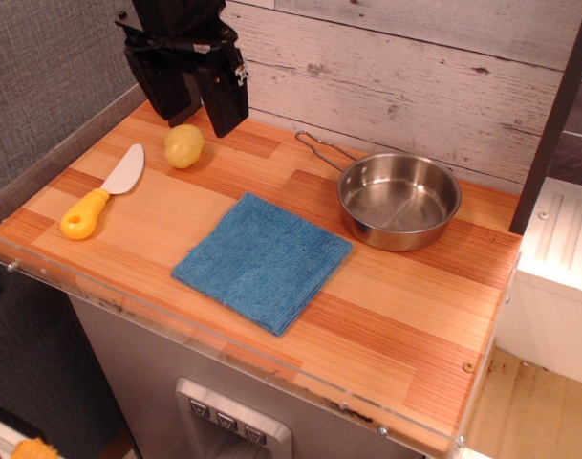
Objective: Pick up the knife and place it on the blue cloth
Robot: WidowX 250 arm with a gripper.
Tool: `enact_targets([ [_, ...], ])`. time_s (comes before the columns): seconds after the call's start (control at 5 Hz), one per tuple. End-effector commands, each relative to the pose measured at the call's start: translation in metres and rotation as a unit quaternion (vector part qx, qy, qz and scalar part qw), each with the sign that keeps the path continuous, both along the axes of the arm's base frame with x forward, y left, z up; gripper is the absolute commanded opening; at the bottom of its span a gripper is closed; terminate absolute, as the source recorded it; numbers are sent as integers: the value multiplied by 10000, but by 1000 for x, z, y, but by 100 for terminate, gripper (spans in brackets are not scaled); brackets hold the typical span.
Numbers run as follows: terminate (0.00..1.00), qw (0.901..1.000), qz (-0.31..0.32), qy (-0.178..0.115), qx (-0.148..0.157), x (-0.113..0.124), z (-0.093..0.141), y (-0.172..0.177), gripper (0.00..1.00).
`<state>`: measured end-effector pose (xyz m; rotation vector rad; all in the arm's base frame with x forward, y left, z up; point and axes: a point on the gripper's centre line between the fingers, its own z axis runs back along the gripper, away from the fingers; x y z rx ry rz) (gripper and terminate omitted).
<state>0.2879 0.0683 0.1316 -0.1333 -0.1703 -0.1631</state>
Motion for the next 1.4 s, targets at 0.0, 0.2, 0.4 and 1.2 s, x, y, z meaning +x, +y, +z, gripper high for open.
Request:
enact_targets([
  [0.0, 0, 10000, 0, 0, 0, 0, 0, 0, 100],
  [0.2, 0, 9997, 249, 40, 8, -12, 3, 32, 100],
  [0.4, 0, 9983, 577, 36, 95, -29, -5, 78, 100],
  [1.2, 0, 9809, 1767, 193, 795, -49, -80, 124, 100],
])
